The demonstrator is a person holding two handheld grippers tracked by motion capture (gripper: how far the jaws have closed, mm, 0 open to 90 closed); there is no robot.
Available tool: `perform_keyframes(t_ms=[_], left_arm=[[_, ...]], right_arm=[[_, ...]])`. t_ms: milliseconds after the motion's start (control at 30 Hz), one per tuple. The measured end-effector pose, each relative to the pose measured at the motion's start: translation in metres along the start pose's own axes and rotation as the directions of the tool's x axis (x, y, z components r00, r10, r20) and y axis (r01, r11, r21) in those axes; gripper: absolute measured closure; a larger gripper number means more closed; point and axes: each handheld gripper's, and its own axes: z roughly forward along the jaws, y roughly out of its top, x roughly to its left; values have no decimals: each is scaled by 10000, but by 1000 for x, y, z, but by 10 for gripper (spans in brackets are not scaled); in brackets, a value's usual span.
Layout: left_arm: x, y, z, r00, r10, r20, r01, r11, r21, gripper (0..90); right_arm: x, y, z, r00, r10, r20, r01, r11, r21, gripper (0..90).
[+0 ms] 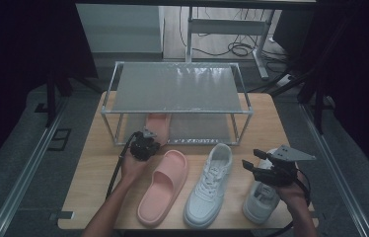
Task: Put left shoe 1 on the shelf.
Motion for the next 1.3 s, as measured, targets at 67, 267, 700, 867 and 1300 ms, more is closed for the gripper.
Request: perform_keyframes(t_ms=[67, 267, 700, 867, 1300], left_arm=[[0, 2, 3, 9999, -109, 22, 109, 9999, -58, 900], [2, 4, 7, 9995, -284, -164, 283, 9996, -88, 900], [3, 10, 3, 9992, -346, -212, 343, 9993, -164, 900], [-1, 4, -16, 9997, -240, -75, 237, 9991, -364, 900], [-15, -36, -71, 9982, -144, 578, 212, 9929, -1174, 898]], right_arm=[[0, 0, 0, 10000, 8, -18, -8, 10000, -13, 401], [-1, 1, -4, 10000, 19, 25, -19, 9999, -147, 401], [1, 0, 0, 10000, -12, -31, 12, 10000, -16, 401], [1, 0, 0, 10000, -14, -48, 14, 10000, -7, 400], [4, 1, 1, 10000, -48, -22, 48, 10000, 22, 401]])
